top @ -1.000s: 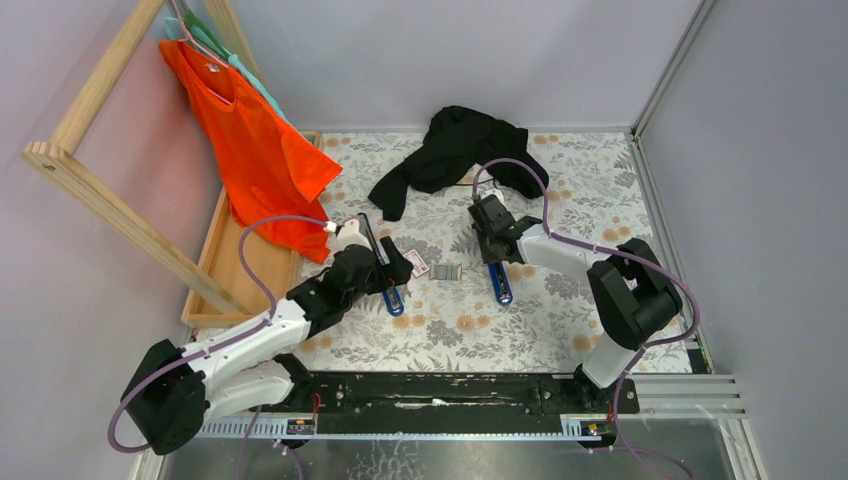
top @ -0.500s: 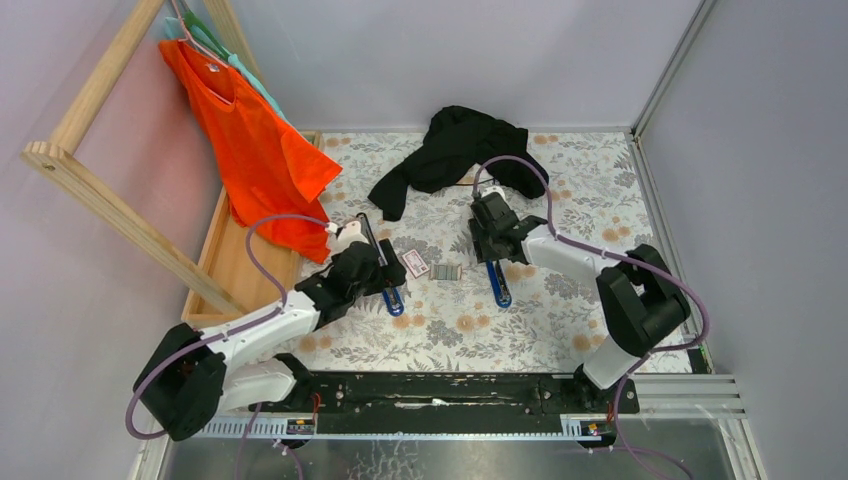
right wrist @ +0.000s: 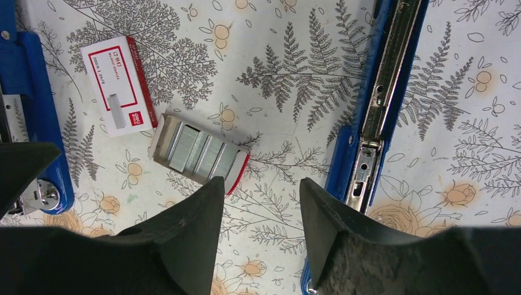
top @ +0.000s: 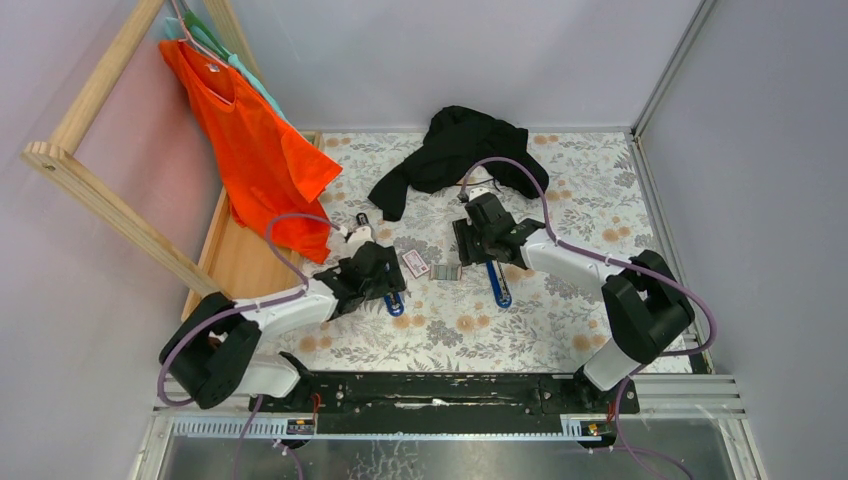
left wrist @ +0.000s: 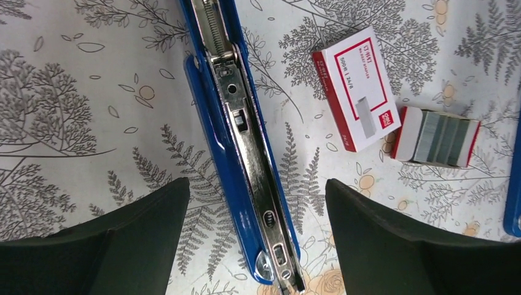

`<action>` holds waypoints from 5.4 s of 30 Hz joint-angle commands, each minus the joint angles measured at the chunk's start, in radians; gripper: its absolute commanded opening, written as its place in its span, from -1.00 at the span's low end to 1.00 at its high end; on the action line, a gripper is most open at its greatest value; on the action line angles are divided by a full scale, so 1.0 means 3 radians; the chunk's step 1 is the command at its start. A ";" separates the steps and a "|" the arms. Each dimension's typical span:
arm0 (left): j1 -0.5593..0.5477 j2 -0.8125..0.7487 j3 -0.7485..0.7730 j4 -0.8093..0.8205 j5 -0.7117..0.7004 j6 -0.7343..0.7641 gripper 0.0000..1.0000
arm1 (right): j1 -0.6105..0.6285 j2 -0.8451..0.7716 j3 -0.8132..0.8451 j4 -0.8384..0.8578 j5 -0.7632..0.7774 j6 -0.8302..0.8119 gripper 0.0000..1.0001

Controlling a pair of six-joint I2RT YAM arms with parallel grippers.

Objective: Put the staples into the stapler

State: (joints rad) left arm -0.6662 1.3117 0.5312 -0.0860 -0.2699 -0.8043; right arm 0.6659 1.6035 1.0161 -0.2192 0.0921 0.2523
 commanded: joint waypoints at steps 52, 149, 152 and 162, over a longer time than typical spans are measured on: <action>-0.0612 -0.0456 0.0053 -0.0230 -0.0176 -0.0381 0.79 | 0.0233 0.0506 0.0250 -0.0177 0.0166 0.0022 -0.12; 0.0170 -0.1638 -0.0837 0.1832 0.1347 -0.0368 0.69 | -0.0205 -0.1016 -0.1012 0.2110 -0.1545 0.0772 -1.00; 0.0174 -0.1588 -0.0866 0.2113 0.1491 -0.0472 0.63 | -0.0225 -0.1121 -0.1142 0.2445 -0.1748 0.0922 -1.00; 0.0171 -0.1241 -0.0863 0.3144 0.1975 -0.0819 0.42 | -0.0224 -0.1297 -0.1381 0.3357 -0.2082 0.1400 -1.00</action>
State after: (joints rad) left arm -0.6209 0.9134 0.2813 0.6418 0.2428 -0.9970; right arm 0.6018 1.2556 0.6147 0.5880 -0.4679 0.5980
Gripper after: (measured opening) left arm 0.724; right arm 0.011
